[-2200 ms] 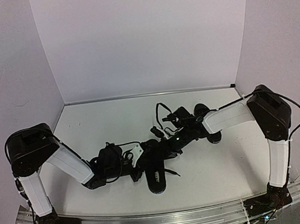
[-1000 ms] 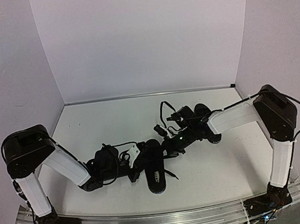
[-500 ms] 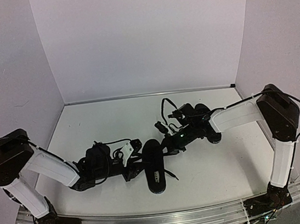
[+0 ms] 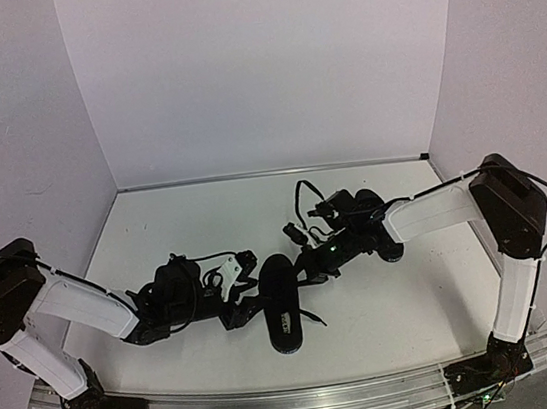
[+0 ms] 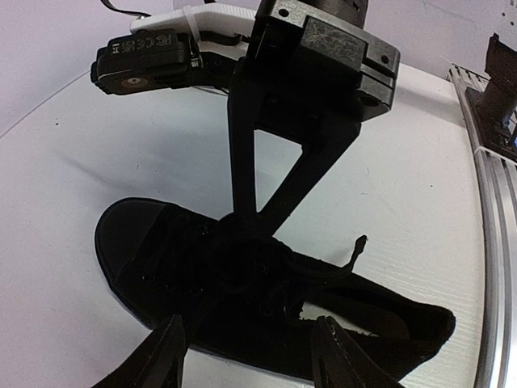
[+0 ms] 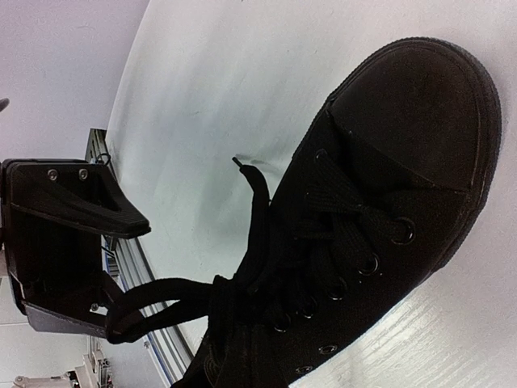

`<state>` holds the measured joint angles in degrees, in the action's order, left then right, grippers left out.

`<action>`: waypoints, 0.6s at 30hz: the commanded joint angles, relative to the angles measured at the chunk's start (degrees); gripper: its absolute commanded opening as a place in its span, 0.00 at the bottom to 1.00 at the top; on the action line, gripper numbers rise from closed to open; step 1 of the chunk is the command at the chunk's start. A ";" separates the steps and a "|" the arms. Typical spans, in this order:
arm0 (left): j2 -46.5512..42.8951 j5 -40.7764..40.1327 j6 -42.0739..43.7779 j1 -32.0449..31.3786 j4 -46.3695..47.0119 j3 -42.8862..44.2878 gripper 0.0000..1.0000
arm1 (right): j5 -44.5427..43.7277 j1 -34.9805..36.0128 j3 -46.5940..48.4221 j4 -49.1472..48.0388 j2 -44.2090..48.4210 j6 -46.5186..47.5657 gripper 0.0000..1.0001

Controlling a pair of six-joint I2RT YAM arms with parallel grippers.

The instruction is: Tie the shoes

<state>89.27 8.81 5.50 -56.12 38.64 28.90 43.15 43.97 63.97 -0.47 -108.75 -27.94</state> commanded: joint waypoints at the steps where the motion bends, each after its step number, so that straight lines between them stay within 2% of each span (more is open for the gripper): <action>1: 2.84 0.23 -0.84 0.04 1.11 4.95 0.55 | 0.62 -0.19 -0.13 -1.72 2.54 0.53 0.00; 8: 6.50 0.46 -0.74 0.05 2.95 7.87 0.54 | 0.74 -0.20 0.34 -1.82 2.30 0.52 0.00; 10: 7.12 0.32 -0.52 0.09 3.13 8.45 0.51 | 0.79 -0.18 0.45 -1.85 2.22 0.57 0.00; 13: 7.74 0.58 -0.04 0.05 3.05 9.33 0.41 | 0.80 -0.11 0.70 -1.84 1.92 0.66 0.00; 18: 7.39 2.83 1.53 -0.46 2.53 10.09 0.13 | 0.44 -0.11 1.49 -1.82 1.16 0.92 0.00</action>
<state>96.95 9.43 5.97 -56.14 39.24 36.41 43.18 43.97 63.94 -0.54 -108.73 -27.92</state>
